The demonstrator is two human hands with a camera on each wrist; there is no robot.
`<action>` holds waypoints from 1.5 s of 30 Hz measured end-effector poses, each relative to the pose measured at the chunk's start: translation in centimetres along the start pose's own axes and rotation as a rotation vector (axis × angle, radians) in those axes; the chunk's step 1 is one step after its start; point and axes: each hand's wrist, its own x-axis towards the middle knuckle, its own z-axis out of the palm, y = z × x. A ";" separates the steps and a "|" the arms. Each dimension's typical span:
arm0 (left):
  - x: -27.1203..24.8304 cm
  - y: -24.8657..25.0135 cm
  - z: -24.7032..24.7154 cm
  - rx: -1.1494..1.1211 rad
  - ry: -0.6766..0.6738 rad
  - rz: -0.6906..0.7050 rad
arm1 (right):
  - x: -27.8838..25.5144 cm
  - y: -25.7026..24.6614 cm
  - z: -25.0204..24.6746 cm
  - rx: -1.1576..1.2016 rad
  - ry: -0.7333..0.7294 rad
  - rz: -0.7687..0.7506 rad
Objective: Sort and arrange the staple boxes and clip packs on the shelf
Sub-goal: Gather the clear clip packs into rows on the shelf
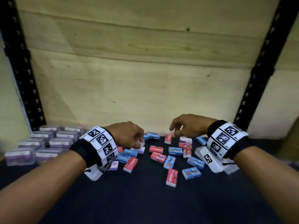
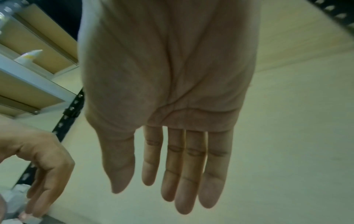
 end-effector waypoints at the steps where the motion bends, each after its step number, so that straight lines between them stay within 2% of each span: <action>1: 0.8 0.7 0.2 0.005 -0.012 0.015 | -0.6 1.2 0.1 0.012 0.012 0.025; 6: 3.3 1.6 0.8 0.073 -0.088 0.003 | -1.9 5.3 1.3 0.034 0.030 0.129; 11: 3.9 0.1 1.4 0.100 -0.192 -0.065 | -1.8 7.9 3.0 -0.014 -0.048 0.217; 16: 4.2 -1.0 1.7 0.050 -0.181 -0.067 | -1.6 8.9 4.2 -0.071 -0.177 0.303; 24: 5.5 -1.2 1.5 0.065 -0.207 -0.091 | -1.0 8.9 5.1 -0.093 -0.224 0.328; 33: 5.2 -1.0 2.4 0.110 -0.149 -0.072 | -1.0 8.2 5.0 -0.178 -0.214 0.279; 40: 4.6 -1.2 1.9 0.035 -0.073 -0.025 | -1.3 9.2 3.4 0.094 -0.081 0.285; 45: 4.7 -1.8 2.1 -0.018 -0.033 -0.037 | -1.2 9.5 3.5 0.161 -0.040 0.243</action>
